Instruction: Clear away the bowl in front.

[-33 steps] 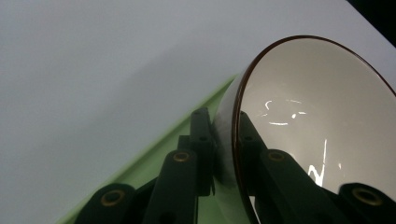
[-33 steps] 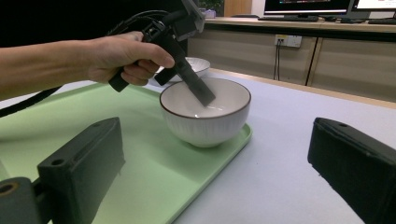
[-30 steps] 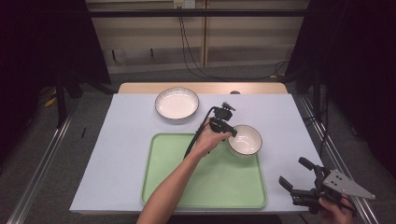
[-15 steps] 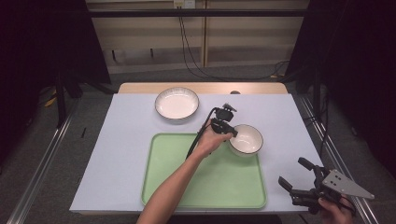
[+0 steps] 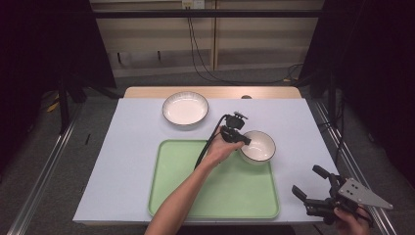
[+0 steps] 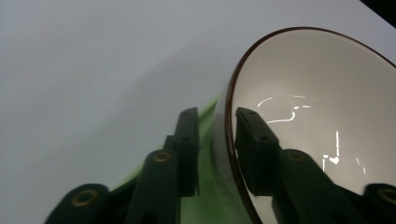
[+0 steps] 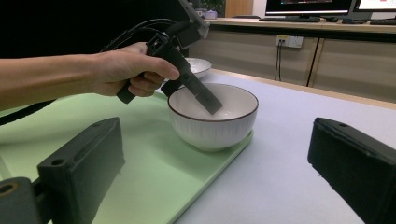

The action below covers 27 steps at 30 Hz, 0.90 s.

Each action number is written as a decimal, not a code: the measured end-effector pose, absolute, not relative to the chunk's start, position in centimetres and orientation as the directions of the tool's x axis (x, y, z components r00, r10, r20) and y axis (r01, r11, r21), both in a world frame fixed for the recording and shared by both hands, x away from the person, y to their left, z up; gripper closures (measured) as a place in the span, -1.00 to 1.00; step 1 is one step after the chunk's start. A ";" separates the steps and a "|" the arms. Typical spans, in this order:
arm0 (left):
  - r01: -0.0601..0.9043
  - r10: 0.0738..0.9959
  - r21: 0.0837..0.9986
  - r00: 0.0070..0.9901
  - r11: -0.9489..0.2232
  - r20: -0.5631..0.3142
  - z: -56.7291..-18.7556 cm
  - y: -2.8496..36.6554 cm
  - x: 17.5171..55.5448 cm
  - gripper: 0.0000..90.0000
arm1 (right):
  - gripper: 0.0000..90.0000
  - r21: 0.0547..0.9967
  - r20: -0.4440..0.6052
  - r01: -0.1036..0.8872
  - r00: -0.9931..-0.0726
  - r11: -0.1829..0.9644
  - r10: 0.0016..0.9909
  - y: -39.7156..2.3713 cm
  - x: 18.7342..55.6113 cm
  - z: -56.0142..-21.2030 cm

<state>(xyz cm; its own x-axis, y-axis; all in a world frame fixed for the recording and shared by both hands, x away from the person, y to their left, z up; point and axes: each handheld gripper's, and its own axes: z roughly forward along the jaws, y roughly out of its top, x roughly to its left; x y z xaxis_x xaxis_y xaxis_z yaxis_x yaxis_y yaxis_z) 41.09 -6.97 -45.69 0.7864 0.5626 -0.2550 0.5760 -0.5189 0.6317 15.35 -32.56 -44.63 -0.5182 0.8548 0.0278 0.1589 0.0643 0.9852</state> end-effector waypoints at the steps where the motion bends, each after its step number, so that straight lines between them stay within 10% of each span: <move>1: 0.577 0.563 0.633 0.785 -0.516 -0.257 -45.7 -7.0 41.1 0.48 | -0.93 0.985 0.028 0.160 -0.522 0.066 0.853 -32.6 15.3 -44.6; 15: 0.520 0.574 0.706 0.795 -0.481 -0.194 -45.1 -6.4 40.9 -0.95 | -0.93 0.985 0.028 0.160 -0.528 0.067 0.849 -32.5 15.3 -44.6; 27: 0.489 0.613 0.774 0.772 -0.403 -0.169 -43.6 -4.4 40.2 -0.93 | -0.93 0.984 0.026 0.161 -0.522 0.069 0.852 -32.5 15.4 -44.7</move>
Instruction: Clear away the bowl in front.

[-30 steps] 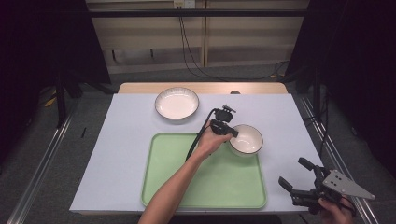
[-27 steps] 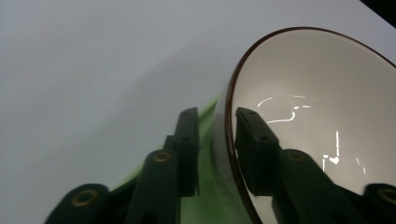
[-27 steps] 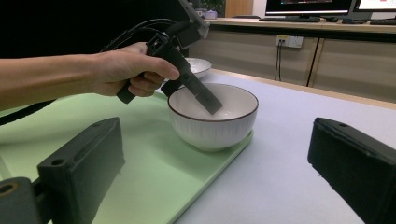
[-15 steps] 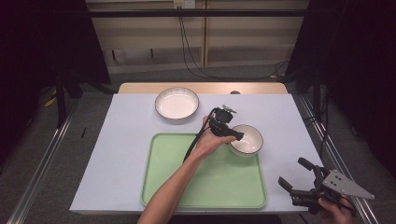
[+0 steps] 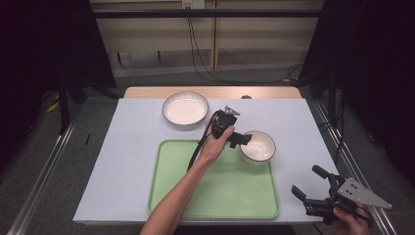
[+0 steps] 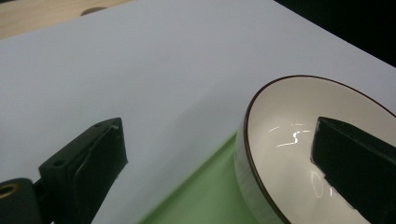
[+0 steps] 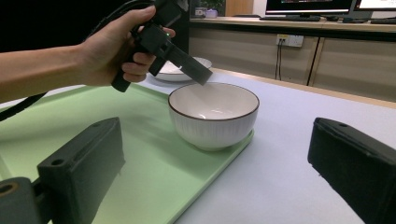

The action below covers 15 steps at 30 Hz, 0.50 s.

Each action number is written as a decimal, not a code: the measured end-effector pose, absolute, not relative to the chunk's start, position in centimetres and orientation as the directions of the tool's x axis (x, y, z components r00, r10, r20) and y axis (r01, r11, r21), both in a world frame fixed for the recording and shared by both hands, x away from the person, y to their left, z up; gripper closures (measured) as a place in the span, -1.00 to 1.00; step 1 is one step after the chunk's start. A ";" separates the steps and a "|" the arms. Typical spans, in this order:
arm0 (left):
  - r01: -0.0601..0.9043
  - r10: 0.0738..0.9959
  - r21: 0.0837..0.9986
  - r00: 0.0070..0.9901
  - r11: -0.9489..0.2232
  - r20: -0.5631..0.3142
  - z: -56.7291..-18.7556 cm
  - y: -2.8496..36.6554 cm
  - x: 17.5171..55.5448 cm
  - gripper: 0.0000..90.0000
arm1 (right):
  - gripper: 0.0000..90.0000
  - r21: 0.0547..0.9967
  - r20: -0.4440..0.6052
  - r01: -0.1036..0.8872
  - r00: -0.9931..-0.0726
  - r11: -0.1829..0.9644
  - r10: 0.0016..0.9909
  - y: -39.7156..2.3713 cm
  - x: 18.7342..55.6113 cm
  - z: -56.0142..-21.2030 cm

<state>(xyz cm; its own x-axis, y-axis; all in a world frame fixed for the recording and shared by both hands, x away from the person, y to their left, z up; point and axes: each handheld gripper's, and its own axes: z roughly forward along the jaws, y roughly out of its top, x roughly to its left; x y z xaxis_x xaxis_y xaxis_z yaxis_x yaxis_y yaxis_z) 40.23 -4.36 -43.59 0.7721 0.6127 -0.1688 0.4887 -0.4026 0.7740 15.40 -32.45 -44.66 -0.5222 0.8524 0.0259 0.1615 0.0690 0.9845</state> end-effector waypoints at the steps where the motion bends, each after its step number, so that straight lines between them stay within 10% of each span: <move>1: 0.483 0.618 0.780 0.769 -0.398 -0.161 -43.5 -4.2 40.1 -0.93 | -0.93 0.985 0.026 0.161 -0.523 0.069 0.852 -32.5 15.4 -44.7; 15: 0.442 0.663 0.838 0.736 -0.319 -0.135 -42.4 -0.2 38.2 -0.91 | -0.93 0.984 0.027 0.162 -0.520 0.068 0.854 -32.4 15.5 -44.7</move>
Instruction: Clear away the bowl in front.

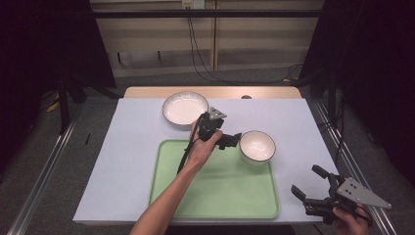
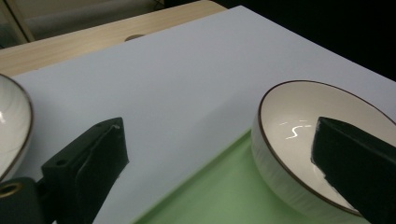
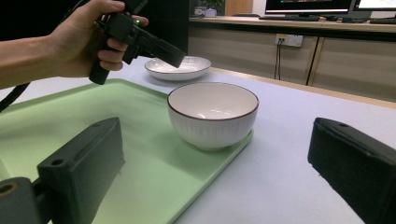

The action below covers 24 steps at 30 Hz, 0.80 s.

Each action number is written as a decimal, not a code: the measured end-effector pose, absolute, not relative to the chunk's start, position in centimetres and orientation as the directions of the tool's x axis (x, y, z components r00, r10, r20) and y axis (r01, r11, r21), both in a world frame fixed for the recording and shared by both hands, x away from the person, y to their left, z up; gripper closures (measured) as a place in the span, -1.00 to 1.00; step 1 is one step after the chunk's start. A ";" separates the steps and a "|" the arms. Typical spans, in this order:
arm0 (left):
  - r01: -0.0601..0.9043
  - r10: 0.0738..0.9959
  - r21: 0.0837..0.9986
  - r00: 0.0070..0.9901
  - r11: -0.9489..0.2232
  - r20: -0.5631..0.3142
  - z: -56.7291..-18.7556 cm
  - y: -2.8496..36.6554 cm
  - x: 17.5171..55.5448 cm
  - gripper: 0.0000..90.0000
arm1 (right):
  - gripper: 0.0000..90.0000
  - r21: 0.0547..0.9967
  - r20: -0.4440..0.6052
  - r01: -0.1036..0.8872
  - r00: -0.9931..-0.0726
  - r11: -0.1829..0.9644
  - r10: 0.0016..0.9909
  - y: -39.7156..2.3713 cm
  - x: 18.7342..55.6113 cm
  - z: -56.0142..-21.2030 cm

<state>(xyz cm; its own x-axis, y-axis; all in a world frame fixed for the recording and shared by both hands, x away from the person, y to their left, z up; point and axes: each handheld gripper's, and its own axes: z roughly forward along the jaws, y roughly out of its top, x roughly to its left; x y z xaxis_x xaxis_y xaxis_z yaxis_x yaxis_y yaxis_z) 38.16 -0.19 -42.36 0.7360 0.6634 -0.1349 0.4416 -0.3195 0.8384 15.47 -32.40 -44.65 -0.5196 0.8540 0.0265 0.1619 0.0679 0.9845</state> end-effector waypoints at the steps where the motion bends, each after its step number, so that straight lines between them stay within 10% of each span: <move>1: 0.445 0.669 0.837 0.731 -0.318 -0.135 -42.3 0.1 38.1 -0.91 | -0.93 0.985 0.025 0.159 -0.520 0.069 0.854 -32.4 15.5 -44.6; 24: 0.412 0.742 0.880 0.661 -0.238 -0.109 -40.5 8.2 35.0 -0.95 | -0.93 0.983 0.023 0.167 -0.516 0.074 0.856 -32.3 15.5 -44.6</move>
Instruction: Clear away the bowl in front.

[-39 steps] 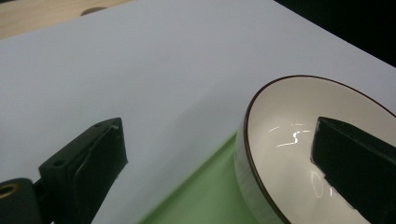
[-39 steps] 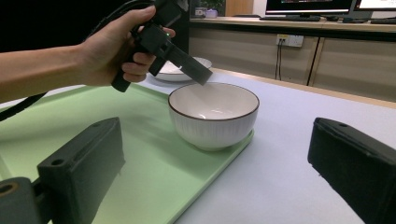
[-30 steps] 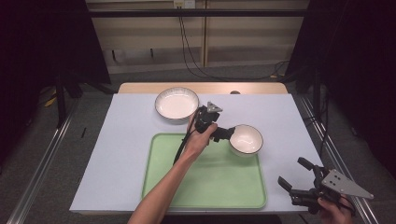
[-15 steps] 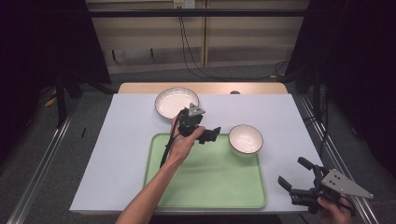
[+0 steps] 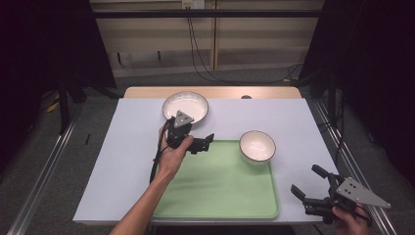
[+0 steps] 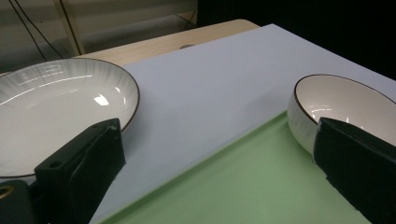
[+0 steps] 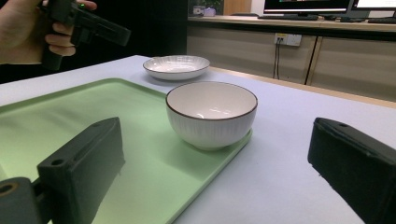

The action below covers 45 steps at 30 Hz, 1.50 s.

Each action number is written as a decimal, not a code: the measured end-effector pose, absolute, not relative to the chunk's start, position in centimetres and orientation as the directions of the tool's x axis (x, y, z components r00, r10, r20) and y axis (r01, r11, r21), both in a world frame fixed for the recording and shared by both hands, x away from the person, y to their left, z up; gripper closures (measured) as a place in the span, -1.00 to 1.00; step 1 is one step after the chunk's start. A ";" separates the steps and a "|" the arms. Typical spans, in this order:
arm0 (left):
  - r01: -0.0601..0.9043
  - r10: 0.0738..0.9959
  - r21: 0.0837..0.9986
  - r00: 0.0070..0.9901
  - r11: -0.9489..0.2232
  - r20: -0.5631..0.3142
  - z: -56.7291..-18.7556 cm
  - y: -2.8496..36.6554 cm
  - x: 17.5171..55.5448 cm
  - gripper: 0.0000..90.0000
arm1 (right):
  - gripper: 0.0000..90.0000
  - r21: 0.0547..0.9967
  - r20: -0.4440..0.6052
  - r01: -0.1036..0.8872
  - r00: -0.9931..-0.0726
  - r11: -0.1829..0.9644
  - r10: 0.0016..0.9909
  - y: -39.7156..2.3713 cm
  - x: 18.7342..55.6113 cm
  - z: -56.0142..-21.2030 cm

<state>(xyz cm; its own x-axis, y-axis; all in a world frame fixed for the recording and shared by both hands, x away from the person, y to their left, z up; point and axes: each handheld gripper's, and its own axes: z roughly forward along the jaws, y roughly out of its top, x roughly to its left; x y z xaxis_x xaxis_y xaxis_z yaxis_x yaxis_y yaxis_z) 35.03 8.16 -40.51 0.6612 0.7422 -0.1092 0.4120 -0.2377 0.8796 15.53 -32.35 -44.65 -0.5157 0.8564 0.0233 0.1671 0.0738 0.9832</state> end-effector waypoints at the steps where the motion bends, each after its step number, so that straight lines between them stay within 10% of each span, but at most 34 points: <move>1: 0.414 0.744 0.878 0.659 -0.239 -0.108 -40.5 8.4 34.9 -0.96 | -0.93 0.983 0.028 0.168 -0.518 0.070 0.855 -32.3 15.5 -44.6; 45: 0.409 0.850 0.886 0.525 -0.220 -0.031 -41.8 20.7 24.2 -0.95 | -0.93 0.983 0.020 0.167 -0.501 0.074 0.865 -32.3 15.4 -44.6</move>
